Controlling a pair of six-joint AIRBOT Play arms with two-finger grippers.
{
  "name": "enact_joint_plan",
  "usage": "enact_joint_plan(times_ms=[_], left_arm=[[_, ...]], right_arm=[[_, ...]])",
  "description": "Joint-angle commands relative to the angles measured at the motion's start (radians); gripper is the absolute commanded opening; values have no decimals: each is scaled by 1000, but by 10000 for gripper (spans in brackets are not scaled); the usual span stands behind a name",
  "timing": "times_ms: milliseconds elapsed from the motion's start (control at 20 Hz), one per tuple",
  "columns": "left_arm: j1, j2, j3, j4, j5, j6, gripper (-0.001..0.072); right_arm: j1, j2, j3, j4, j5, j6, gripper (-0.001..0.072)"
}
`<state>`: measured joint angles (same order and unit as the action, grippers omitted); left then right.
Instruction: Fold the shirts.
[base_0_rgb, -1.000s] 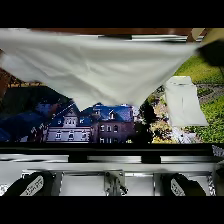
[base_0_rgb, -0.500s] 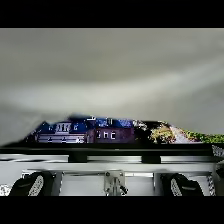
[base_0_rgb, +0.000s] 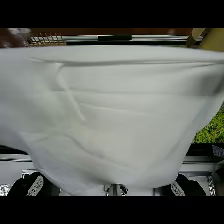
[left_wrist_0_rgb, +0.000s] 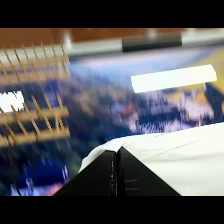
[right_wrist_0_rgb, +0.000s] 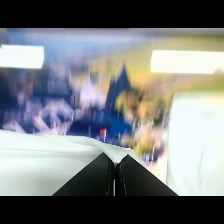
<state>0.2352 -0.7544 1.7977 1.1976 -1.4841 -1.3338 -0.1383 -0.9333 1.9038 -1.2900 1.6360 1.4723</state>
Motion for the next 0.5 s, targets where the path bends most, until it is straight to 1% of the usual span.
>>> enact_joint_plan(times_ms=[0,100,200,300,400,450], left_arm=[[0,-128,-234,13,-67,18,26],[-21,-243,-360,5,-2,44,26],[-55,-397,-421,3,124,43,26],[-86,-584,-399,-20,229,42,26],[-107,-765,-326,-56,301,40,26],[-113,-846,-274,-70,333,40,26]], right_arm=[[8,-218,-108,42,116,-35,62],[77,-348,-209,35,28,-63,62],[157,-506,-252,-10,-114,-63,62],[194,-660,-252,-21,-287,-33,62],[196,-772,-251,-8,-464,0,62],[196,-811,-251,11,-557,-1,62]])
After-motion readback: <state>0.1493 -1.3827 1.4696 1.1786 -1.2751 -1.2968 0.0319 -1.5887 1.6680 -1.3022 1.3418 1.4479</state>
